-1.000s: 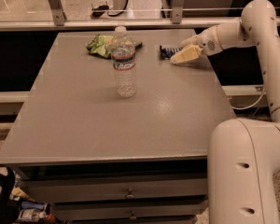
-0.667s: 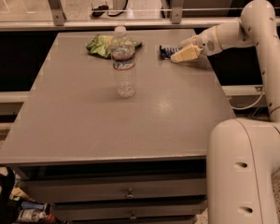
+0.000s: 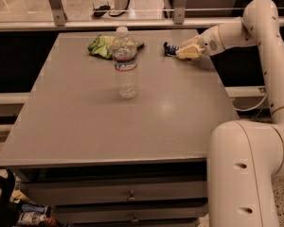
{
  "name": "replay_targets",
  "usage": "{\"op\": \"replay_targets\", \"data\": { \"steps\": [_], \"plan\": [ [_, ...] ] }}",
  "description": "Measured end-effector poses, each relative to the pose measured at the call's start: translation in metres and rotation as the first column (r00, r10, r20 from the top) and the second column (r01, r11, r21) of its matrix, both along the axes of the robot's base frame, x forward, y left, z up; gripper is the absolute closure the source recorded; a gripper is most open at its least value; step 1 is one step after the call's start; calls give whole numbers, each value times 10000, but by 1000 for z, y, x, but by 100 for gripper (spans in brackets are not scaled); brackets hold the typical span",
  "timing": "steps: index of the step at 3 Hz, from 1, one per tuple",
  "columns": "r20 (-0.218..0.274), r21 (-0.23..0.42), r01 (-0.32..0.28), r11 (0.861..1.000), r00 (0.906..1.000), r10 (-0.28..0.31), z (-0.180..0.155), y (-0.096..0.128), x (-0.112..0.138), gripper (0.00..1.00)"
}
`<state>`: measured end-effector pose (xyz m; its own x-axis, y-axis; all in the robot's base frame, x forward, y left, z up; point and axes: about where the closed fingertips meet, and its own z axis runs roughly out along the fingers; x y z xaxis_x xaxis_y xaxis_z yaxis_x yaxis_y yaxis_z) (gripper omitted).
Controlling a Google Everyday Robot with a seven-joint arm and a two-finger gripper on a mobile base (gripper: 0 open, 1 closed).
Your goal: Pick rxbar blueberry
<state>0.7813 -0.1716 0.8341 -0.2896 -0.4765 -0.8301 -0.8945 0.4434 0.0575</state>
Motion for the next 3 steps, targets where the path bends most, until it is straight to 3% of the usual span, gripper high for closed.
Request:
{"op": "replay_targets", "data": {
  "steps": [3],
  "plan": [
    [4, -3, -2, 10000, 10000, 2, 0, 0, 0, 100]
  ]
}}
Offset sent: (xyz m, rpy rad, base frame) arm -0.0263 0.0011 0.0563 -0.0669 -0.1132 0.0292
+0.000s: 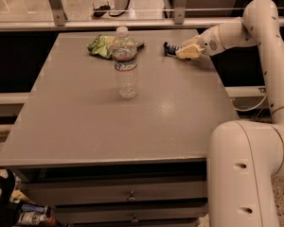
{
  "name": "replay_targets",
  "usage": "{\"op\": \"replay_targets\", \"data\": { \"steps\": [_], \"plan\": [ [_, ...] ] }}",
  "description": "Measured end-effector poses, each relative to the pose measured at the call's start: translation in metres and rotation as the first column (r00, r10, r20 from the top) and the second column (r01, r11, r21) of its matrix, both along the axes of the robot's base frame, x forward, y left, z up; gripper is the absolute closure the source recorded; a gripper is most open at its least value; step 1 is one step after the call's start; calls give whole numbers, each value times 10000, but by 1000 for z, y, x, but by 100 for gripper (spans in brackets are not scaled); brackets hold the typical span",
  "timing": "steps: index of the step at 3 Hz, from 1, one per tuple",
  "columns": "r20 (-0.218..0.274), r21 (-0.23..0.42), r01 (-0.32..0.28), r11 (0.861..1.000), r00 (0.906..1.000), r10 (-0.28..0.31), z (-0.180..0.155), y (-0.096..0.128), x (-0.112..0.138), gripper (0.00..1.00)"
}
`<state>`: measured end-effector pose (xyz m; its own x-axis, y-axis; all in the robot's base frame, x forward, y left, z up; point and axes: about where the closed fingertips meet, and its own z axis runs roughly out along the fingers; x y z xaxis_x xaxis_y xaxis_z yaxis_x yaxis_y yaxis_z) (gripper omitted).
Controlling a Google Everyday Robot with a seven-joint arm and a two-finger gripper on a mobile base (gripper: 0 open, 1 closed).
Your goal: Pick rxbar blueberry
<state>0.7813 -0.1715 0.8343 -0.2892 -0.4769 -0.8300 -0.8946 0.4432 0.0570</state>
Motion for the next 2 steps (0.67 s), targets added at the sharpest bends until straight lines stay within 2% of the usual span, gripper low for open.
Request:
{"op": "replay_targets", "data": {
  "steps": [1, 2],
  "plan": [
    [1, -1, 0, 10000, 10000, 0, 0, 0, 0, 100],
    [455, -491, -112, 9987, 9989, 134, 29, -2, -9, 100]
  ]
}}
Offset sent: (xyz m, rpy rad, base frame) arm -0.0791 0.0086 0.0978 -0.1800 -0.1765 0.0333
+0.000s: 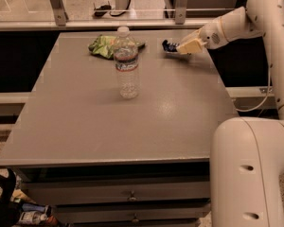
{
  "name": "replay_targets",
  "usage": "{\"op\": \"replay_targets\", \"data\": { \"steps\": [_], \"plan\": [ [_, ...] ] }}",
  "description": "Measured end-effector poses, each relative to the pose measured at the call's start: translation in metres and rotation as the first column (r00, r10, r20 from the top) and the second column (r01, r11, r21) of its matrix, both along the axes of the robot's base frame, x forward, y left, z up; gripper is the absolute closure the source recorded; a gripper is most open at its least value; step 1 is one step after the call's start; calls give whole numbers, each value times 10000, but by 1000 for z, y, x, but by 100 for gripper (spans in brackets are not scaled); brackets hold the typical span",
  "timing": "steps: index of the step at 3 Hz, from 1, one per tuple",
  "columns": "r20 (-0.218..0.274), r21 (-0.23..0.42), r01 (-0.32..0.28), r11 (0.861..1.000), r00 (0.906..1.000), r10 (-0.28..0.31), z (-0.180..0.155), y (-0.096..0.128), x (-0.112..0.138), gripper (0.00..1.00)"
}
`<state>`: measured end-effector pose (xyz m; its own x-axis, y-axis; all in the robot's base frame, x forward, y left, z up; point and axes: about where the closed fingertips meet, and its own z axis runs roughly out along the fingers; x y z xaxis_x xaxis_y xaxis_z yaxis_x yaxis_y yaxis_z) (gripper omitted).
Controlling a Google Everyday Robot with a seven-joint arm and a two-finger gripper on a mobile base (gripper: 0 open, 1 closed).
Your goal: Pick rxbar blueberry
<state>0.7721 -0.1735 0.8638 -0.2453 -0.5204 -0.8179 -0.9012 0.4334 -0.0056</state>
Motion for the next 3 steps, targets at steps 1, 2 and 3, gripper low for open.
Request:
{"op": "replay_targets", "data": {
  "steps": [1, 2, 3],
  "plan": [
    [610, -668, -195, 9976, 9979, 236, 41, -1, -19, 100],
    [1014, -1168, -246, 9928, 9942, 365, 67, -1, -39, 100],
    [1374, -1442, -340, 9890, 9890, 541, 83, 3, -60, 100]
  ]
}}
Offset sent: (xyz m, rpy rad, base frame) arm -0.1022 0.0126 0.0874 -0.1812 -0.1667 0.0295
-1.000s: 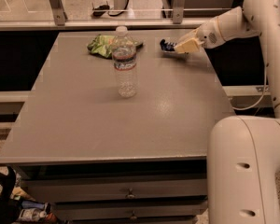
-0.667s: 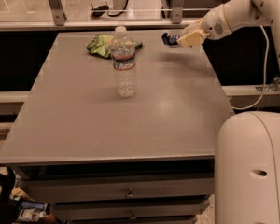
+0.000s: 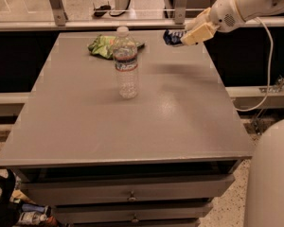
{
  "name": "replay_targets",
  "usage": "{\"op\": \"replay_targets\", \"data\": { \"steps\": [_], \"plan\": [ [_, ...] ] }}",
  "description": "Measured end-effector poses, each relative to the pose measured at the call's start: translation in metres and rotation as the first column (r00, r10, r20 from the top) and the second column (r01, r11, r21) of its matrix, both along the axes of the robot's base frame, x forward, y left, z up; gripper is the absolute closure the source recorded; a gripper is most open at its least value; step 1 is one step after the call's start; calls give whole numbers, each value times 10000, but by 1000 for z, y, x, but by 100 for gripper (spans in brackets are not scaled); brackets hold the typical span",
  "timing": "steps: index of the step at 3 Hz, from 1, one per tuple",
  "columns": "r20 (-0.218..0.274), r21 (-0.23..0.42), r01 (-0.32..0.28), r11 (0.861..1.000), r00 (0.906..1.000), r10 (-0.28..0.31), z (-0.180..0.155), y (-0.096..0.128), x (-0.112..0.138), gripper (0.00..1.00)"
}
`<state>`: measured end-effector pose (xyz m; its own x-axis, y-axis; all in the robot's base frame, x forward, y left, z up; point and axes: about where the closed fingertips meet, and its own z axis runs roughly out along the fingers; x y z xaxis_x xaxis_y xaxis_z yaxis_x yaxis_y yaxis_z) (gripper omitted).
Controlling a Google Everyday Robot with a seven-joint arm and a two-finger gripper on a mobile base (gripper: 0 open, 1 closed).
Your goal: Pick rxbar blueberry
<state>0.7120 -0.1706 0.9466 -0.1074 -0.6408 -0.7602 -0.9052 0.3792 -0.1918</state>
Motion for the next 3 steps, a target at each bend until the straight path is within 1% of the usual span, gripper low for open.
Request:
{"op": "replay_targets", "data": {
  "steps": [1, 2, 3],
  "plan": [
    [481, -159, -167, 9997, 9987, 174, 12, 8, -27, 100],
    [792, -143, -185, 9997, 9967, 196, 18, 11, -40, 100],
    [1170, 67, -253, 9997, 9928, 243, 25, 13, -44, 100]
  ]
}}
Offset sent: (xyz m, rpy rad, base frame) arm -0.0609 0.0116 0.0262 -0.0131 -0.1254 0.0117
